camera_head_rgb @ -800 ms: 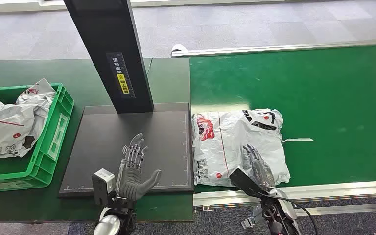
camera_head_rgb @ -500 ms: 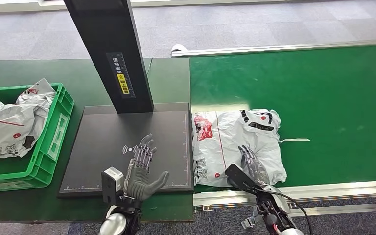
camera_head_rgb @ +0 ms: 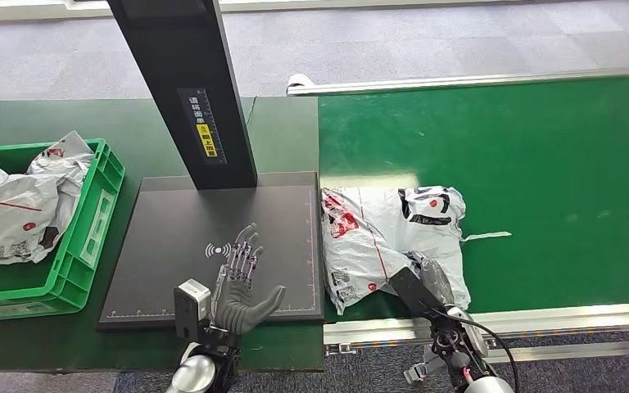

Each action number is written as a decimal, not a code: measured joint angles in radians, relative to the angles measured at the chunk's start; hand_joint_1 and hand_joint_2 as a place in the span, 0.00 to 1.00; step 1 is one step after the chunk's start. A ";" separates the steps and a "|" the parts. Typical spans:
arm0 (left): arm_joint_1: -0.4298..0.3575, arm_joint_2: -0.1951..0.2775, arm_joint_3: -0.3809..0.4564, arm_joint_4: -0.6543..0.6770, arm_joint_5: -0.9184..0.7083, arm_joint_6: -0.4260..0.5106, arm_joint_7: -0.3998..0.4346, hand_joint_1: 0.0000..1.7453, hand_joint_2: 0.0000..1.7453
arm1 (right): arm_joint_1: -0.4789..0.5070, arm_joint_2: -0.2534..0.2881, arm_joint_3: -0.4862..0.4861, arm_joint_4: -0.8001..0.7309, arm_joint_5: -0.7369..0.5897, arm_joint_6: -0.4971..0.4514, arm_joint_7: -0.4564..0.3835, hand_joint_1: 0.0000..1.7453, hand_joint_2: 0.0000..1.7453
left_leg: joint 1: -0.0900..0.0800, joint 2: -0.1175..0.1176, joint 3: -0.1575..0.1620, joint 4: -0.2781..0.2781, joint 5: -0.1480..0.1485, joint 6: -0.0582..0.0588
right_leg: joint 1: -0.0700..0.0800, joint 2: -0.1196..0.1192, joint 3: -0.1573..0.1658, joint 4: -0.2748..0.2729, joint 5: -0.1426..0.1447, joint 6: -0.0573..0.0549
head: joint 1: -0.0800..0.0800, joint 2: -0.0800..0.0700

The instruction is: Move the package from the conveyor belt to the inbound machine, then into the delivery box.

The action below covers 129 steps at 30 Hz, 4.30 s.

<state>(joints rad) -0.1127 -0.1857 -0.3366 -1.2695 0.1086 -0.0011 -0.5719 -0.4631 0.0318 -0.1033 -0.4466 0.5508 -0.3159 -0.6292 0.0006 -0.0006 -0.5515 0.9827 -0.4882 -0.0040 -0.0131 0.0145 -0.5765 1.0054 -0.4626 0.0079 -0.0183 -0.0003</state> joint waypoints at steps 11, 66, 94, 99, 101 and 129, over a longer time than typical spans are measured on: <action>-0.031 0.075 0.066 -0.135 -0.197 0.080 -0.027 0.00 1.00 | 0.374 0.016 -0.023 -0.721 -0.261 0.231 0.045 1.00 1.00 | 0.000 -0.005 -0.004 0.000 0.000 0.000 | 0.000 -0.004 -0.002 0.000 -0.001 0.000 | 0.000 0.000; -0.416 0.342 0.358 0.002 -0.351 -0.061 -0.022 0.00 1.00 | -0.135 0.068 0.449 -0.390 -0.238 0.398 0.098 1.00 1.00 | 0.001 -0.003 -0.006 0.000 0.006 -0.001 | 0.001 -0.003 -0.005 0.001 0.003 -0.002 | 0.000 0.000; -0.428 0.271 0.428 0.021 -0.153 -0.294 0.021 0.00 1.00 | -0.189 0.271 0.660 -0.323 -0.388 0.442 0.133 0.00 1.00 | 0.003 -0.003 -0.006 0.000 0.006 -0.002 | 0.003 -0.003 -0.006 0.002 0.003 -0.002 | 0.001 0.000; -0.403 0.285 0.440 0.013 -0.156 -0.299 0.026 0.00 1.00 | -0.118 0.200 0.614 -0.294 -0.421 0.419 0.089 0.00 1.00 | 0.003 -0.004 -0.006 0.000 0.006 -0.002 | 0.003 -0.003 -0.005 0.001 0.003 -0.002 | 0.001 0.000; -0.377 0.303 0.442 0.004 -0.152 -0.307 0.024 0.00 1.00 | -0.063 0.156 0.578 -0.298 -0.438 0.415 0.070 0.00 1.00 | 0.002 -0.005 -0.007 0.000 0.005 -0.002 | 0.003 -0.003 -0.005 0.001 0.003 -0.002 | 0.000 0.000; -0.288 0.390 0.128 -0.011 -0.555 -0.186 0.038 0.00 1.00 | 0.542 0.025 0.048 -0.922 -0.442 0.460 0.089 0.00 1.00 | 0.002 -0.004 -0.007 0.000 0.003 -0.003 | 0.003 -0.004 -0.006 0.000 0.001 -0.002 | 0.000 0.000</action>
<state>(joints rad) -0.4004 0.2044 -0.2082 -1.2807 -0.4461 -0.1869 -0.5341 0.0786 0.0572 -0.0551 -1.3686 0.1085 0.1436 -0.5398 0.0031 -0.0051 -0.5587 0.9826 -0.4856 -0.0066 -0.0103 0.0105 -0.5821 1.0053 -0.4615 0.0061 -0.0179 -0.0004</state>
